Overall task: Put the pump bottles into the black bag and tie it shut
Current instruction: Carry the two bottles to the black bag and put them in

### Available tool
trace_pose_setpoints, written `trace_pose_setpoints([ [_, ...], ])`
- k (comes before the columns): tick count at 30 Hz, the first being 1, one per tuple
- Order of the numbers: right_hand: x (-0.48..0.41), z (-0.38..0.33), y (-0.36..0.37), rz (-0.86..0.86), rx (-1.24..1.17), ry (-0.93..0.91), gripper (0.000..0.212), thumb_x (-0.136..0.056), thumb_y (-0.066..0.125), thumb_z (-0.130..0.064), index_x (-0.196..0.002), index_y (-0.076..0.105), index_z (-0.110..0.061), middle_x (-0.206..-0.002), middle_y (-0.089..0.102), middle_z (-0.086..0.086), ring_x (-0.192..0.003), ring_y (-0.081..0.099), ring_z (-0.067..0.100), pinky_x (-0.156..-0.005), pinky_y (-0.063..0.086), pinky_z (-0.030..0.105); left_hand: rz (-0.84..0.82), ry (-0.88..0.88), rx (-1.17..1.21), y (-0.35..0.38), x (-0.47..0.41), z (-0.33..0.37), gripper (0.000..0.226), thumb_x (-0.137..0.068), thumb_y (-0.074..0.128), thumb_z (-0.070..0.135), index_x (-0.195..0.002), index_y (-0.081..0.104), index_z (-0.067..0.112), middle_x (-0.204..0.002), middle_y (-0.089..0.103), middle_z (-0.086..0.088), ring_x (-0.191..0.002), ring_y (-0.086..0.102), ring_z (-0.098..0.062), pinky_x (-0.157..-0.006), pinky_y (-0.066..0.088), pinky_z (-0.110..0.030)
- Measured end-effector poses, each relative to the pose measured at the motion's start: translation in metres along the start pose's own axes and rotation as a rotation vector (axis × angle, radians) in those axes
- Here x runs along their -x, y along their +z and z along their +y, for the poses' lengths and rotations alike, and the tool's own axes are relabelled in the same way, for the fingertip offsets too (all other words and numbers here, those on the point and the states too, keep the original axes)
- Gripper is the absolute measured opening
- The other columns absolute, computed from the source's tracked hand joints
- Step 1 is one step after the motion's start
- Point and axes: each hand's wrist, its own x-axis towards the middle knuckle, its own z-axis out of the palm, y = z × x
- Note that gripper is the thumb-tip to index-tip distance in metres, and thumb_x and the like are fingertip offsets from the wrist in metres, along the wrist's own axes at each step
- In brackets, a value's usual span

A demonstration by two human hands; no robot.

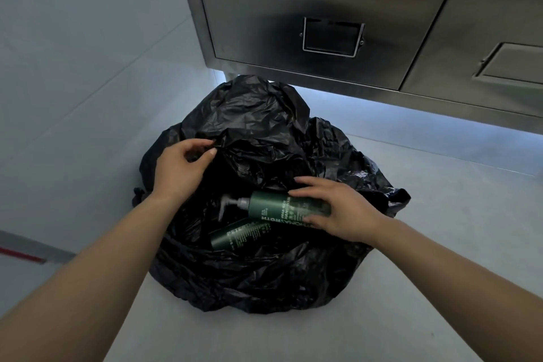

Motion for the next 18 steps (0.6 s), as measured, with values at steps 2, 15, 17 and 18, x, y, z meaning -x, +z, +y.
trace_pose_setpoints([
  [2, 0.003, 0.003, -0.003, 0.13, -0.056, 0.045, 0.051, -0.08, 0.072, -0.031, -0.127, 0.054, -0.038, -0.141, 0.048, -0.013, -0.131, 0.041, 0.005, -0.111, 0.032, 0.032, -0.051, 0.017, -0.02, 0.002, 0.005, 0.004, 0.023, -0.081, 0.07, 0.034, -0.104, 0.07, 0.03, -0.096, 0.067, 0.013, -0.092, 0.06, -0.002, -0.073, 0.039, -0.01],
  [15, 0.097, 0.019, -0.061, 0.338, -0.303, 0.308, 0.042, -0.075, 0.073, -0.042, -0.11, 0.055, -0.056, -0.111, 0.063, -0.022, -0.106, 0.055, -0.007, -0.092, 0.047, 0.026, -0.071, 0.371, -0.194, 0.016, 0.043, 0.088, 0.037, -0.076, 0.073, 0.038, -0.112, 0.066, 0.029, -0.131, 0.052, 0.003, -0.122, 0.046, -0.013, -0.098, 0.036, -0.028],
  [17, 0.123, 0.024, -0.072, 0.391, -0.344, 0.368, 0.039, -0.075, 0.073, -0.042, -0.108, 0.056, -0.055, -0.111, 0.062, -0.024, -0.106, 0.056, -0.005, -0.092, 0.047, 0.028, -0.11, 0.427, -0.18, 0.023, 0.046, 0.109, 0.04, -0.077, 0.069, 0.043, -0.114, 0.065, 0.029, -0.13, 0.054, 0.004, -0.121, 0.046, -0.012, -0.098, 0.034, -0.026],
  [18, 0.138, 0.028, -0.078, 0.416, -0.357, 0.403, 0.039, -0.074, 0.072, -0.044, -0.108, 0.055, -0.055, -0.113, 0.061, -0.026, -0.106, 0.056, -0.006, -0.092, 0.047, 0.027, -0.154, 0.455, -0.189, 0.031, 0.048, 0.12, 0.042, -0.078, 0.065, 0.047, -0.116, 0.063, 0.029, -0.131, 0.054, 0.003, -0.121, 0.046, -0.012, -0.099, 0.035, -0.027],
])
